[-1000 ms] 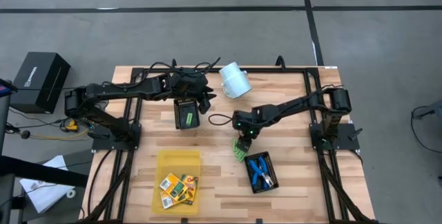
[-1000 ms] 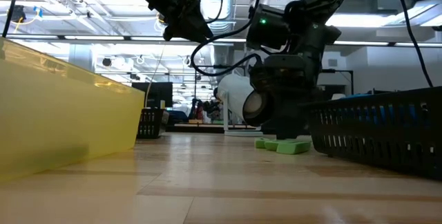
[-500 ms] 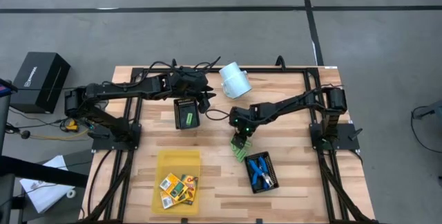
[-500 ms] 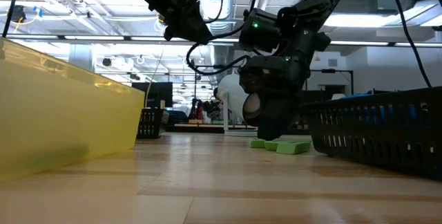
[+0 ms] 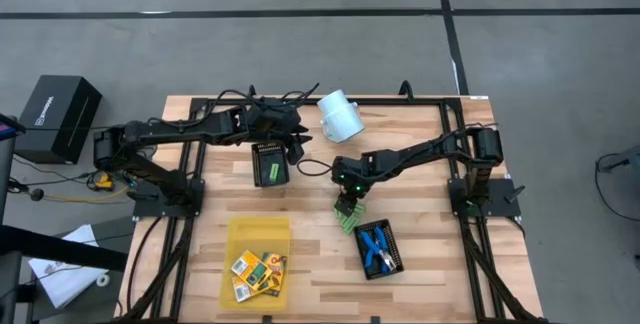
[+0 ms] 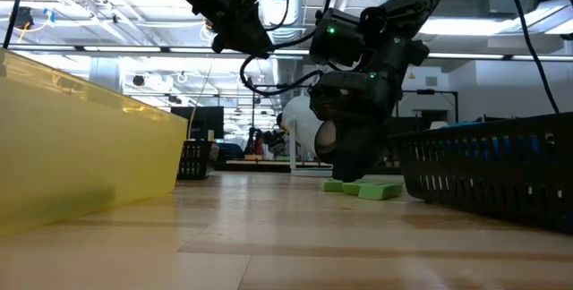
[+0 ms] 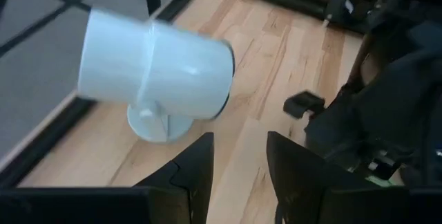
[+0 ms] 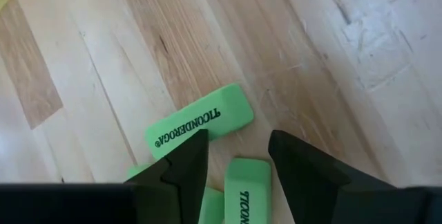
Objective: Pick & Place School Supplies
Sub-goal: Put the green eraser into the top black bin
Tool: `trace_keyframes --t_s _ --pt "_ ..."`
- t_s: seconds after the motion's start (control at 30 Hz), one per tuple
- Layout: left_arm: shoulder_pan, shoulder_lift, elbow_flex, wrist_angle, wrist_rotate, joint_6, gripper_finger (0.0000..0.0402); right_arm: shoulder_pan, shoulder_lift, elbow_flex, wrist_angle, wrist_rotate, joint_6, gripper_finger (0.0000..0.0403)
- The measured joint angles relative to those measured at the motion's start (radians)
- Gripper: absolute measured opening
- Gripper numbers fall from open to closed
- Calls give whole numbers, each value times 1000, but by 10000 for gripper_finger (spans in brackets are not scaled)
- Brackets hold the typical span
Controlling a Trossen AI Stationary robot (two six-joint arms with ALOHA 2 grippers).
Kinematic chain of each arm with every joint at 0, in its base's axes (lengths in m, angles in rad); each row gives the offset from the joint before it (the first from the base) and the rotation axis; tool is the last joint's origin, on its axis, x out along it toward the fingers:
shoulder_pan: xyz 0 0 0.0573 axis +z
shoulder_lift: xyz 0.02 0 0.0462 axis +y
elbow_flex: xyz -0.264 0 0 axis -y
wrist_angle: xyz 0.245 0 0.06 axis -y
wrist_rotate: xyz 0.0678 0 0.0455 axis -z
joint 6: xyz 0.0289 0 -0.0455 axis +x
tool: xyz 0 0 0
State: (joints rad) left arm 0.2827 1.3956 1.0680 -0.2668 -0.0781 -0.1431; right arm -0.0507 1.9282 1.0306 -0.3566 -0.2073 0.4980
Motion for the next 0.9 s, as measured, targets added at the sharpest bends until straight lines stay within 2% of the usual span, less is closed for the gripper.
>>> trace_keyframes --t_s 0.2,0.37,0.5,0.57,0.67,0.8,0.9 --pt "21 0 -81 -7 21 -48 129 -48 0 0 6 -15 4 162" --pt "4 0 -89 37 204 -78 129 -130 -6 -2 4 -88 -21 162" --pt "-28 0 -88 65 275 -131 125 -205 -171 -30 -95 120 -27 158" --pt "-54 8 -88 69 277 -111 121 -247 -267 -18 -116 159 -43 157" --pt "-89 16 -89 75 287 -40 113 -301 -385 -23 -203 123 -91 162" --pt "-128 33 -86 109 295 121 106 -395 -519 -18 -199 109 -114 174" --pt "-138 67 -65 106 331 183 108 -472 -597 -18 -195 33 -117 183"
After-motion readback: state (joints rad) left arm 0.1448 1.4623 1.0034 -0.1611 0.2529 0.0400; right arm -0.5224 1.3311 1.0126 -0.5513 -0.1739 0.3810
